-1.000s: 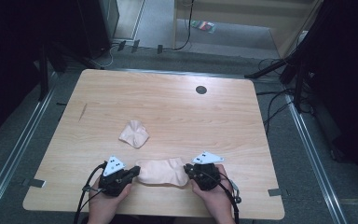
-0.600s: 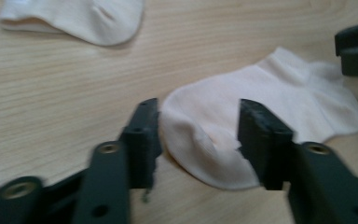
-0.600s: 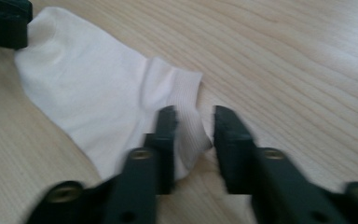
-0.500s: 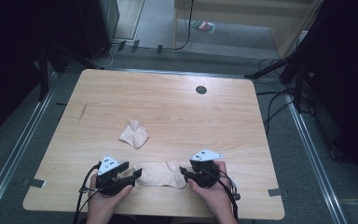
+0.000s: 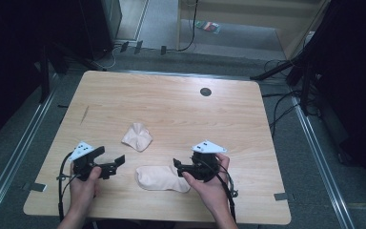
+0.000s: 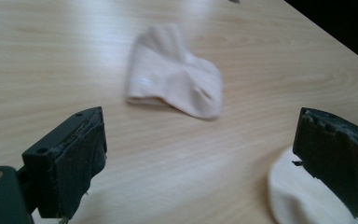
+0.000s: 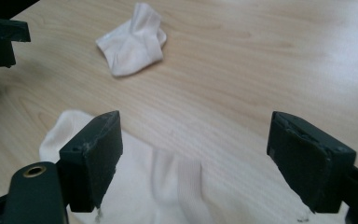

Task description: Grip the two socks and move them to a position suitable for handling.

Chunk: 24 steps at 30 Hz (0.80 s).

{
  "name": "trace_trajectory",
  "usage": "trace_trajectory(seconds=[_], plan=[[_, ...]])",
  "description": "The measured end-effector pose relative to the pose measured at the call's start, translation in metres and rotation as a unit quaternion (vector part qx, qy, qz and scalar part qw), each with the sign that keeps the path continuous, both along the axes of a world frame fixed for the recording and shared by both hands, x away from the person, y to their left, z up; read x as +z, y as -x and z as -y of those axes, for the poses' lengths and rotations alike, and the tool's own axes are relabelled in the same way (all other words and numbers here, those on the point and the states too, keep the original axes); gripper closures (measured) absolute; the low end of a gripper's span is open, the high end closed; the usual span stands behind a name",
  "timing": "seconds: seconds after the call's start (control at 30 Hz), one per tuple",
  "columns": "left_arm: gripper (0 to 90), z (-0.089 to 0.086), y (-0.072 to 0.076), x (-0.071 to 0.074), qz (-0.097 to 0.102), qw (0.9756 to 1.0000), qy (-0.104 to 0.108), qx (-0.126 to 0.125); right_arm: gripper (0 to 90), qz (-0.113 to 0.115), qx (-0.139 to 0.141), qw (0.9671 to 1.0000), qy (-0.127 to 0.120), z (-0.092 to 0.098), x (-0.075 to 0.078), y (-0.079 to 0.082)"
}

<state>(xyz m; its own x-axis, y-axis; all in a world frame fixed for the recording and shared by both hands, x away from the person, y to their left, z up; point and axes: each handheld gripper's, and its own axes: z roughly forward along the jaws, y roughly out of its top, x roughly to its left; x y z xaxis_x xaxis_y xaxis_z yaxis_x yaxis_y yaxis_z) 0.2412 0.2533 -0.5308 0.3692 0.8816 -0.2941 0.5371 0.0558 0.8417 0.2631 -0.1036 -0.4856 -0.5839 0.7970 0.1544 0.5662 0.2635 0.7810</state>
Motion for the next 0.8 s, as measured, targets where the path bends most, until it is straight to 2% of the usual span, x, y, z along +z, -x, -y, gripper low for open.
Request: trace_trajectory(seconds=[0.1,0.23,0.33,0.47,0.6,0.7,0.8], plan=[[3.0,-0.013,-0.005,-0.004,0.005,0.9998,-0.010,0.018,18.1,0.009,0.001,0.9999,0.005,-0.014,0.010,-0.009],[3.0,-0.021,-0.008,-0.011,0.007,0.9994,-0.010,0.034,18.6,0.019,0.003,0.9998,0.010,-0.035,0.021,-0.022],[3.0,-0.023,-0.009,-0.016,0.005,0.9990,0.005,0.045,19.8,0.017,0.005,0.9998,0.013,-0.050,0.024,-0.033],[3.0,-0.022,-0.007,-0.017,0.012,0.9989,0.001,0.044,21.0,0.007,0.003,0.9997,0.022,-0.071,0.020,-0.050],[3.1,-0.017,-0.005,-0.017,0.024,0.9984,-0.018,0.047,20.0,-0.007,0.014,0.9990,0.043,-0.089,0.011,-0.067],[3.1,-0.014,-0.006,-0.017,0.021,0.9985,-0.029,0.042,19.9,-0.026,0.018,0.9983,0.048,-0.098,0.003,-0.082],[3.1,-0.014,-0.007,-0.018,0.021,0.9986,-0.025,0.041,19.9,-0.037,0.022,0.9976,0.054,-0.108,-0.003,-0.091]])
